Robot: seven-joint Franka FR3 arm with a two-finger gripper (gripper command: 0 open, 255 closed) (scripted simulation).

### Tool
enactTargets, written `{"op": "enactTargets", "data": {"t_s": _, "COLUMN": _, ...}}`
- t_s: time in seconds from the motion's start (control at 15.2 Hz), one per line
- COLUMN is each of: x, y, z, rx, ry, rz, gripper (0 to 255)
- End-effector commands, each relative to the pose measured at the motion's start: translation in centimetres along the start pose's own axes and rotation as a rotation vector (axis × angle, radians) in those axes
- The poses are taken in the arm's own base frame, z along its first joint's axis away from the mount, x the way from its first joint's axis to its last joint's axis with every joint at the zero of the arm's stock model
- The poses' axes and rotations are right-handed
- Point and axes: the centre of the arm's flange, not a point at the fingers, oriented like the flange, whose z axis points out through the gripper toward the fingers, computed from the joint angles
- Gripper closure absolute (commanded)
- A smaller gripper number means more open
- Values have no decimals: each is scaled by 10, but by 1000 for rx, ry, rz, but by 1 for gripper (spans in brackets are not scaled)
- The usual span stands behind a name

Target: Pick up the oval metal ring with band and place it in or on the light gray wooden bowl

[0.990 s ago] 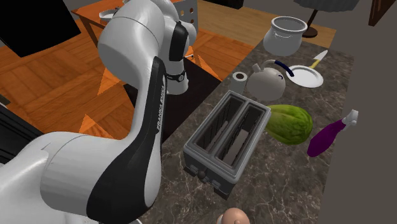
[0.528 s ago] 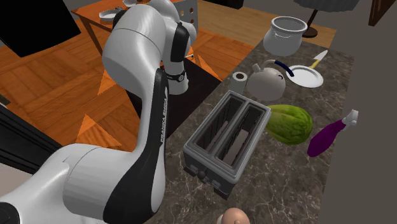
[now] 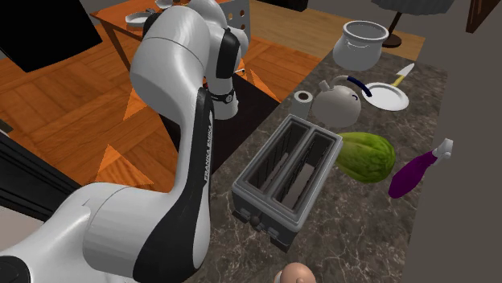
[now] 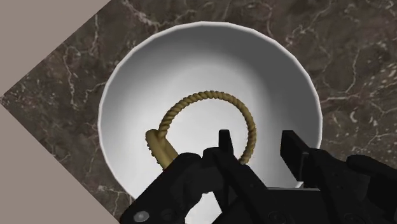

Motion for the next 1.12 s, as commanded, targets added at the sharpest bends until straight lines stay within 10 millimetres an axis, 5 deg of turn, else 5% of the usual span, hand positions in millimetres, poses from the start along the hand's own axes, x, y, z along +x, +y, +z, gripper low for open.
{"op": "enactTargets", "data": {"t_s": 0.0, "x": 0, "y": 0, "z": 0, "rx": 0, "ry": 0, "rz": 0, "gripper": 0}}
{"op": "enactTargets", "data": {"t_s": 0.26, "x": 0, "y": 0, "z": 0, "rx": 0, "ry": 0, "rz": 0, "gripper": 0}}
{"op": "enactTargets", "data": {"t_s": 0.53, "x": 0, "y": 0, "z": -50, "rx": 0, "ry": 0, "rz": 0, "gripper": 0}}
{"op": "enactTargets", "data": {"t_s": 1.06, "x": 0, "y": 0, "z": -50, "rx": 0, "ry": 0, "rz": 0, "gripper": 0}}
